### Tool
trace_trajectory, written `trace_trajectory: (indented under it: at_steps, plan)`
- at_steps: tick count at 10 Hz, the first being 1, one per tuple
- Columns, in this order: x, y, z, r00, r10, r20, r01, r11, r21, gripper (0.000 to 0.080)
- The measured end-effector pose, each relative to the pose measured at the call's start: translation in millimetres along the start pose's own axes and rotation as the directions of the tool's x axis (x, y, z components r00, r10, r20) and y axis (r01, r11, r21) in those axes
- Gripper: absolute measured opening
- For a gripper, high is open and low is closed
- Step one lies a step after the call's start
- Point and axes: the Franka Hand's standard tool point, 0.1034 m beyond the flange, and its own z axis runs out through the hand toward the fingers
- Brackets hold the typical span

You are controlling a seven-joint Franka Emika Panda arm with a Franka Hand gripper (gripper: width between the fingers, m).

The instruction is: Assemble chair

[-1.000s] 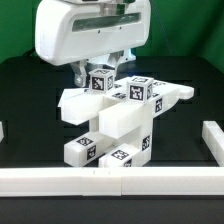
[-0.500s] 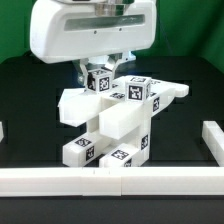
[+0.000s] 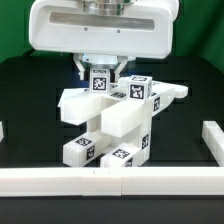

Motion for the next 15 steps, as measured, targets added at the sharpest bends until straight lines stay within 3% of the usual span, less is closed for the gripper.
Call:
trace_trajectory:
  at_steps: [3, 4, 5, 6, 7, 8, 11, 13, 15]
  plan:
    - [0.2, -1.9, -0.2, 0.967, 0.254, 0.008, -0.254, 0.967, 0.033, 0.0287]
    - [0.3, -2.5, -0.2, 0.961, 0.275, 0.008, -0.275, 0.961, 0.033, 0.0287]
    - [0.0, -2.4, 0.4, 0.967, 0.253, 0.008, -0.253, 0.967, 0.032, 0.0390]
    - [0.2, -2.2, 0.4, 0.974, 0.225, 0.006, -0.225, 0.974, 0.033, 0.0390]
    - [0.5, -1.9, 0.2, 0.984, 0.178, 0.002, -0.178, 0.984, 0.030, 0.0578]
    - [0.5, -2.5, 0.0, 0.993, 0.117, 0.000, -0.117, 0.993, 0.030, 0.0635]
    - [2.9, -0.2, -1.5, 0.957, -0.289, -0.017, 0.289, 0.957, 0.008, 0.0649]
    - [3.4, 0.6, -1.4, 0.871, -0.490, -0.017, 0.490, 0.872, -0.005, 0.0649]
    - [4.5, 2.3, -2.4, 0.724, -0.690, 0.006, 0.690, 0.723, -0.040, 0.0649]
